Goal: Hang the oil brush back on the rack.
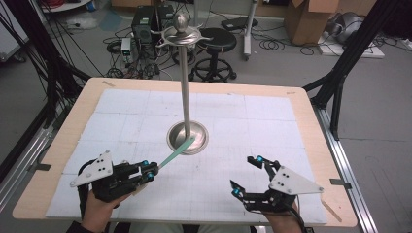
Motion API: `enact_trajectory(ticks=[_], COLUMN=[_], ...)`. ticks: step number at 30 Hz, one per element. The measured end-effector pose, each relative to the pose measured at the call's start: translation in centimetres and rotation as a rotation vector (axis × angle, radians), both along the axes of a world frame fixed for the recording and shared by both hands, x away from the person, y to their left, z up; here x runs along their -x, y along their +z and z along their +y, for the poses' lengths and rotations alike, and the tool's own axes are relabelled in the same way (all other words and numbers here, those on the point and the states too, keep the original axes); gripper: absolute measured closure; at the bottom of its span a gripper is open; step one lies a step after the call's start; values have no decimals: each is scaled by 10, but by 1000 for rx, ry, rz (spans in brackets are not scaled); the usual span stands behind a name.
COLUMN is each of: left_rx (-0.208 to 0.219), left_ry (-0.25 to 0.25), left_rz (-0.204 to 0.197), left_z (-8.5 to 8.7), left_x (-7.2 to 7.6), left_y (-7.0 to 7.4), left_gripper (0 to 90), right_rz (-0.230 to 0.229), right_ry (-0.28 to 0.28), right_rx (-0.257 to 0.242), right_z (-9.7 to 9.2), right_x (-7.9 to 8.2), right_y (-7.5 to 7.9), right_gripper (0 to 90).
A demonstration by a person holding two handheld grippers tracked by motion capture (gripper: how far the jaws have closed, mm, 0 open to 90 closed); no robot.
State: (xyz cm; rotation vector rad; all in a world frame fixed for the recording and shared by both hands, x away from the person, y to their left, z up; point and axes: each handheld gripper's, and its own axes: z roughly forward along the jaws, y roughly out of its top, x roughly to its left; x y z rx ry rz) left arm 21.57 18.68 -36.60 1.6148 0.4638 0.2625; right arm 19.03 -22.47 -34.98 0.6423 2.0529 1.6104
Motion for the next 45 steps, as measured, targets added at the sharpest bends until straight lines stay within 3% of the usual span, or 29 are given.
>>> enact_trajectory(ticks=[5,12,16,24,31,45], left_rx=[25,64,47,21,12,7], left_ry=[-34,-83,-118,-152,-188,-211], left_rz=[-18,-35,-45,-56,-36,8], left_z=[-5,-16,-25,-37,-48,-56], left_x=[5,12,17,21,23,22], left_y=[6,8,8,5,-1,-10], left_gripper=[821,821,821,820,820,819], right_rz=[16,43,52,63,73,82], right_ry=[91,172,219,241,262,318], right_rx=[-80,-116,-108,-105,-101,-154], right_z=[17,36,46,51,59,60], right_x=[-3,-9,-5,-1,-1,0], right_y=[6,6,4,1,-2,0], right_gripper=[189,189,189,191,200,336])
